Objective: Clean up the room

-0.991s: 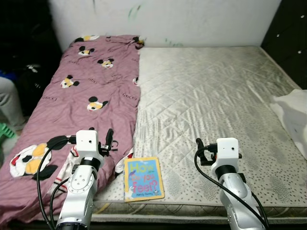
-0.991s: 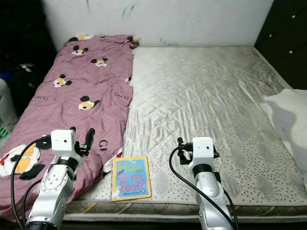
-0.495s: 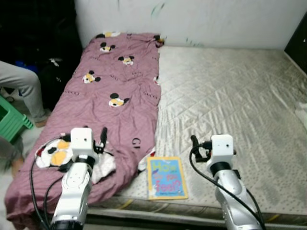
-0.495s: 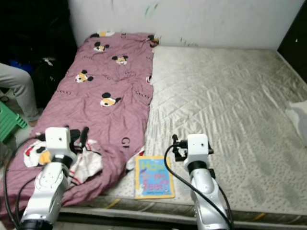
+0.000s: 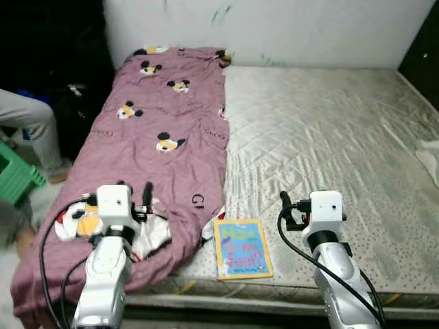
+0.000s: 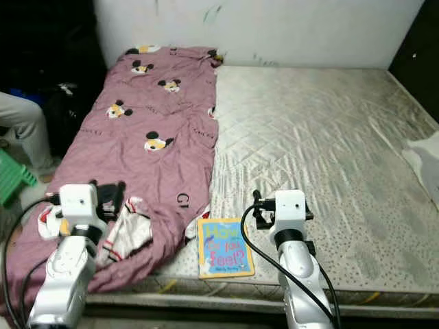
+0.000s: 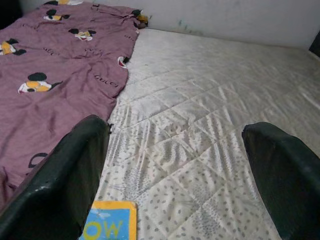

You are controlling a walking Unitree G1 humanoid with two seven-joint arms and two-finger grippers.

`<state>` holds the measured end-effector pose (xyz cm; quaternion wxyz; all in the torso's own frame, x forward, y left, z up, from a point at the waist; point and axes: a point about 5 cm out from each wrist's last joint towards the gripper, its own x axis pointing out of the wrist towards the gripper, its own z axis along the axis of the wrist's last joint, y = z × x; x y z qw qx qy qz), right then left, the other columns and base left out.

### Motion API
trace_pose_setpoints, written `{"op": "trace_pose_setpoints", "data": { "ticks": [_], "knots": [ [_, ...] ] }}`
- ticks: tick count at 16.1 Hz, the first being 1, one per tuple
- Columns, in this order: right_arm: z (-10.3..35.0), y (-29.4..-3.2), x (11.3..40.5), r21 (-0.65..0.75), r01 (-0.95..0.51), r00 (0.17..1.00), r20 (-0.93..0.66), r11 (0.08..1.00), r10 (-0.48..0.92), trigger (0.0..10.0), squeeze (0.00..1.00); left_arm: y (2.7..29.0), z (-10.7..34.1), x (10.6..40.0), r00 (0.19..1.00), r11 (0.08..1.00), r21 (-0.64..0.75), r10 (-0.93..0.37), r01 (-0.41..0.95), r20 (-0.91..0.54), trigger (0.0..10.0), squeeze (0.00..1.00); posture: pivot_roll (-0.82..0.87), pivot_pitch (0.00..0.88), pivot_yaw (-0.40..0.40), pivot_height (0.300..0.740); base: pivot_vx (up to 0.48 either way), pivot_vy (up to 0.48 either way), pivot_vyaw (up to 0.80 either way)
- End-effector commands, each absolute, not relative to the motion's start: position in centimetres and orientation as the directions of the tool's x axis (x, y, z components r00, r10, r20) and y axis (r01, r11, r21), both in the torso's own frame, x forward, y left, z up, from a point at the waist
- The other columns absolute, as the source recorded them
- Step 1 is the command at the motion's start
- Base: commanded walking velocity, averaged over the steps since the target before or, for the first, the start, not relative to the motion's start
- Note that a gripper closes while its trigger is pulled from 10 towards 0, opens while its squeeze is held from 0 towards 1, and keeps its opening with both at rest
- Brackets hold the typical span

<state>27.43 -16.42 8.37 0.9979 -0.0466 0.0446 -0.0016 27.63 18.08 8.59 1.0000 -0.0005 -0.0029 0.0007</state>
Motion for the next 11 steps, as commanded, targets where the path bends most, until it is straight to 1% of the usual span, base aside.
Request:
{"op": "trace_pose_setpoints", "data": {
  "ticks": [1,2,3,5,6,8,11],
  "knots": [
    [8.7,-16.6,27.2,-0.092,-0.002,0.997,-0.079,0.996,-0.006,10.0,0.00,18.3,9.3,27.6,0.999,1.000,0.008,0.019,-0.019,0.032,10.0,0.00,-0.08,0.073,0.025,0.740,0.000,0.000,-0.80],
    [8.8,-16.8,27.0,-0.100,0.001,0.997,-0.078,0.995,-0.009,10.0,0.00,18.5,9.3,27.5,0.998,0.997,0.050,0.054,-0.054,0.015,10.0,0.00,-0.08,0.075,0.026,0.740,0.000,0.000,-0.80],
    [8.8,-16.9,26.9,-0.098,0.007,0.997,-0.081,0.995,-0.015,10.0,0.00,18.4,9.2,27.4,0.998,0.997,0.045,0.055,-0.055,-0.002,10.0,0.00,-0.08,0.075,0.026,0.740,0.000,0.000,-0.80],
    [8.7,-17.0,26.7,-0.096,0.013,0.996,-0.087,0.995,-0.021,10.0,0.00,17.9,9.1,26.8,1.000,1.000,0.031,0.007,-0.006,-0.009,10.0,0.00,-0.08,0.077,0.030,0.740,0.000,0.000,-0.65],
    [8.7,-17.0,26.6,-0.094,0.016,0.996,-0.088,0.995,-0.025,10.0,0.00,17.9,9.0,26.6,1.000,0.999,0.035,0.002,-0.002,-0.010,10.0,0.00,-0.07,0.078,0.031,0.740,0.000,0.000,-0.61],
    [8.6,-17.0,26.3,-0.098,0.016,0.996,-0.088,0.995,-0.025,10.0,0.00,17.7,8.8,25.6,1.000,0.999,0.035,-0.008,0.009,-0.026,10.0,0.00,-0.07,0.082,0.036,0.740,0.000,0.000,0.00],
    [8.4,-16.8,26.1,-0.095,0.013,0.995,-0.097,0.995,-0.022,10.0,0.00,17.9,8.5,24.9,0.998,0.999,0.024,0.027,-0.026,-0.055,10.0,0.00,-0.06,0.086,0.040,0.740,0.000,0.000,0.00]
  ]
}}
